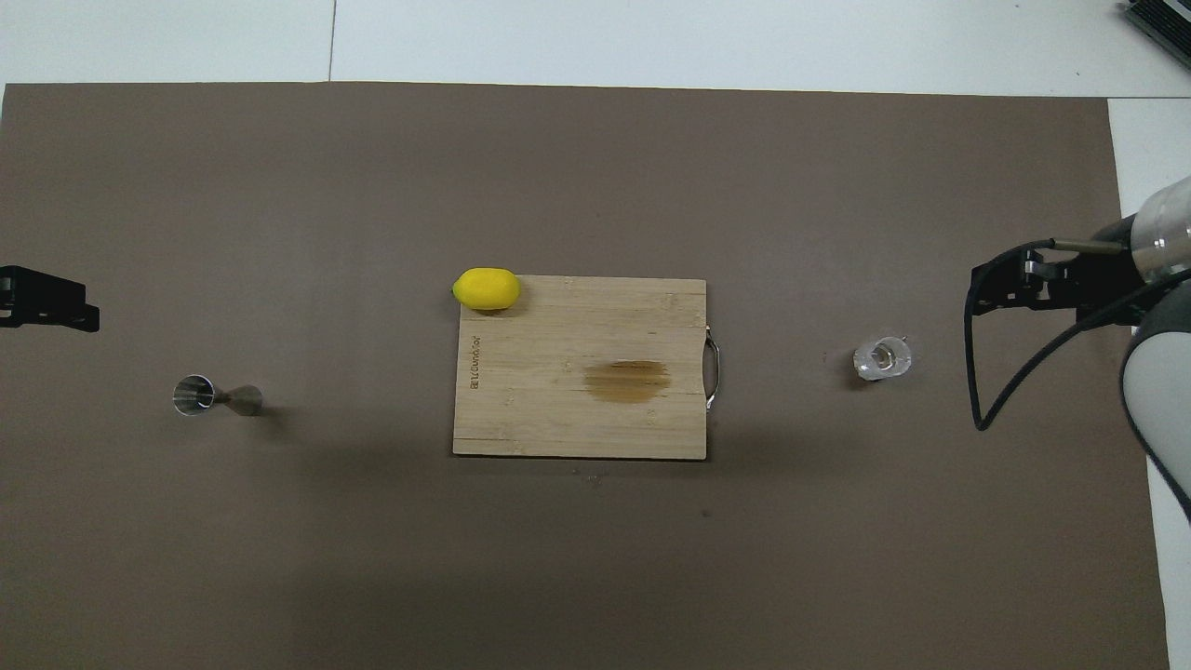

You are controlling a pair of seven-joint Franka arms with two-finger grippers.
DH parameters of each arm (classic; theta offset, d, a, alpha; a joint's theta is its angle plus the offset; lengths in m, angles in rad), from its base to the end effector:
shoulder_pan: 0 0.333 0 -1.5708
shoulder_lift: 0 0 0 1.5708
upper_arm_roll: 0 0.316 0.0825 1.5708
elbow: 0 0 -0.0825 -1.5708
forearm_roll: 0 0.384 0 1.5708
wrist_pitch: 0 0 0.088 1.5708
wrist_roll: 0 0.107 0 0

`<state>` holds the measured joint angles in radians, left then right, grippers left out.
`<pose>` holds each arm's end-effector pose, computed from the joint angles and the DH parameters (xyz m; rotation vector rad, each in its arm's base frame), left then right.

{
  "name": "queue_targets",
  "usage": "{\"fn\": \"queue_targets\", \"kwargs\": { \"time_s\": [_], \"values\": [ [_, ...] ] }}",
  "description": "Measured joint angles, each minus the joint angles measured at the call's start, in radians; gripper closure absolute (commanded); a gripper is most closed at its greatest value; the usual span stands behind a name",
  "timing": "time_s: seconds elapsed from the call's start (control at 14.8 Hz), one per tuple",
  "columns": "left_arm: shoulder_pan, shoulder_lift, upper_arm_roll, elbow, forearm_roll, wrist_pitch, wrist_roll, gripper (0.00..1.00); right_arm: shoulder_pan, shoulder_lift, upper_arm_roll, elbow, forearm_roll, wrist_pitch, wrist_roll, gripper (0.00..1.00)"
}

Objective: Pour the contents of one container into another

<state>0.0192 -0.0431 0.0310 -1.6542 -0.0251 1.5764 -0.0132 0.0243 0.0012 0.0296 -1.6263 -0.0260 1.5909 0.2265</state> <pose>0.5395 0.0248 0.6093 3.1125 0.0995 -0.0533 0.5543 0.0272 0.5994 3.0989 -0.2665 -0.0507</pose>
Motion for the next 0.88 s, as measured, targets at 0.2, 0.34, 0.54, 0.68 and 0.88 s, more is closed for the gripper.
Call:
{"fn": "queue_targets", "kwargs": {
  "time_s": [0.2,0.34,0.54,0.68,0.88],
  "values": [
    [0.000,0.000,0.000,0.000,0.000,0.000,0.000,0.00,0.000,0.000,0.000,0.000,0.000,0.000,0.000,0.00],
    [0.000,0.000,0.000,0.000,0.000,0.000,0.000,0.00,0.000,0.000,0.000,0.000,0.000,0.000,0.000,0.00],
    [-0.001,0.000,-0.002,0.000,0.000,0.011,0.000,0.00,0.000,-0.001,0.000,0.000,0.000,0.000,0.000,0.00],
    [-0.001,0.000,-0.003,0.000,-0.001,0.029,0.000,0.00,0.000,-0.001,0.000,0.000,0.000,0.000,0.000,0.00],
    [-0.001,0.000,-0.004,0.000,-0.001,0.038,0.000,0.00,0.000,-0.001,0.000,0.000,0.000,0.000,0.000,0.00]
  ]
}}
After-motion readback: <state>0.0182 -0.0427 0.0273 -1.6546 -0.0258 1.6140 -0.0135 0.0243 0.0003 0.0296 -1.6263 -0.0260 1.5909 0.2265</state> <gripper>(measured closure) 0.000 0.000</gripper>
